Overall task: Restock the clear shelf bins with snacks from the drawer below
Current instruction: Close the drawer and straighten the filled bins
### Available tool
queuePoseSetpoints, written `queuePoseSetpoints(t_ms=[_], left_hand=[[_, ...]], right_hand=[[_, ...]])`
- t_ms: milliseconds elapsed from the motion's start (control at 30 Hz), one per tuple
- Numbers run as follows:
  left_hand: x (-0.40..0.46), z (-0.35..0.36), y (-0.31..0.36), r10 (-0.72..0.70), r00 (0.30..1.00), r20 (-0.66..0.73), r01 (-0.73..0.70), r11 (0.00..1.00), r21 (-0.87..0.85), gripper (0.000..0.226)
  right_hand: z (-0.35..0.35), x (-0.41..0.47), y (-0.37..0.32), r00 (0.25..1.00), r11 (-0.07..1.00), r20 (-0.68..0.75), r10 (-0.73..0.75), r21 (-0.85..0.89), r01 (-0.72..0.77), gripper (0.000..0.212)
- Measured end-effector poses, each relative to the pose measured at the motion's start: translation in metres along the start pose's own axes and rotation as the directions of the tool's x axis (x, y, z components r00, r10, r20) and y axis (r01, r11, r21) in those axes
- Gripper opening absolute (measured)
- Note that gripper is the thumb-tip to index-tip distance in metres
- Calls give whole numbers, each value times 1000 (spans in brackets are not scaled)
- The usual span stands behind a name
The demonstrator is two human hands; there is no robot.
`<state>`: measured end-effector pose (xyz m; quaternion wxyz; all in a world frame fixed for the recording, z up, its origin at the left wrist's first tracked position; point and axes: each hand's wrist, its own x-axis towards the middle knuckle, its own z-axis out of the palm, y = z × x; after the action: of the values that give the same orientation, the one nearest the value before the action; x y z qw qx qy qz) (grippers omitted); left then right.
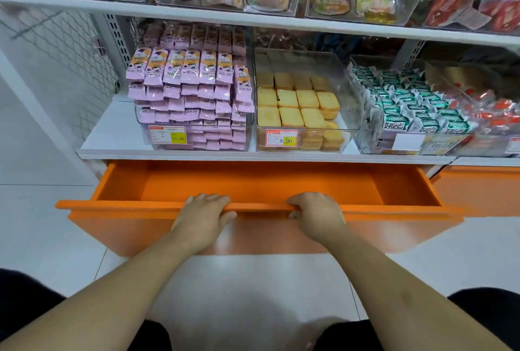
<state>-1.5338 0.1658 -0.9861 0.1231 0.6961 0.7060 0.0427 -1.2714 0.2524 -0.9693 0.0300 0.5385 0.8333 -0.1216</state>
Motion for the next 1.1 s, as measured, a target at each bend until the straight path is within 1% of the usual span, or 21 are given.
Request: queuePoseSetpoints(t_ms=[133, 267, 300, 333, 400, 433, 467, 500, 533, 600, 700, 767, 833, 900, 1100], left_hand=[[6, 4, 0, -23, 994, -110, 18, 999, -48, 47], [-6, 11, 7, -16, 976, -216, -6, 995, -101, 55], [-10, 11, 10, -14, 970, -244, -15, 993, -114, 56], [-14, 12, 14, -15, 963, -269, -20, 992, -126, 55], [-23, 15, 21, -4, 956, -293, -38, 990, -137, 49], [-27, 17, 24, 10, 961, -276, -53, 987, -150, 45], [-31, 20, 26, 22, 973, -228, -63, 982, -175, 44], [-35, 24, 27, 31, 985, -171, -66, 977, -203, 45], [-38, 29, 26, 34, 992, -124, -61, 973, -221, 49], [-40, 37, 22, 11, 997, -72, -25, 980, -197, 62], [-39, 46, 17, -48, 999, -21, 47, 998, -50, 76], [-37, 51, 18, -85, 996, 17, 85, 996, 2, 80], [-33, 53, 20, -106, 993, 55, 106, 994, 8, 83], [-27, 51, 21, -113, 992, 56, 114, 993, -18, 87], [-2, 47, 10, -131, 990, 51, 134, 989, -60, 89]], right_hand=[[9, 10, 6, 986, 1000, -169, -12, -17, 9, 30], [13, 3, 1, 956, 1000, -293, -1, 26, 9, 52], [13, 0, 0, 942, 999, -335, -2, 39, 16, 54], [12, -4, -2, 929, 999, -371, 1, 46, 17, 51], [15, -13, -4, 918, 999, -397, 26, 48, -8, 35], [19, -18, -4, 922, 998, -384, 43, 49, -26, 25], [23, -24, -4, 929, 998, -365, 58, 54, -41, 16], [27, -30, -4, 936, 997, -346, 70, 60, -52, 11], [31, -35, -2, 944, 995, -320, 86, 68, -67, 11], [36, -42, 2, 969, 992, -214, 127, 53, -118, 20], [39, -43, 11, 980, 981, -50, 192, 8, -192, 54], [42, -43, 11, 977, 977, 13, 214, 22, -214, 71], [47, -41, 11, 977, 978, 48, 209, 18, -210, 83], [50, -38, 12, 979, 981, 56, 196, -10, -196, 91], [48, -13, 22, 982, 983, 38, 185, 14, -186, 98]])
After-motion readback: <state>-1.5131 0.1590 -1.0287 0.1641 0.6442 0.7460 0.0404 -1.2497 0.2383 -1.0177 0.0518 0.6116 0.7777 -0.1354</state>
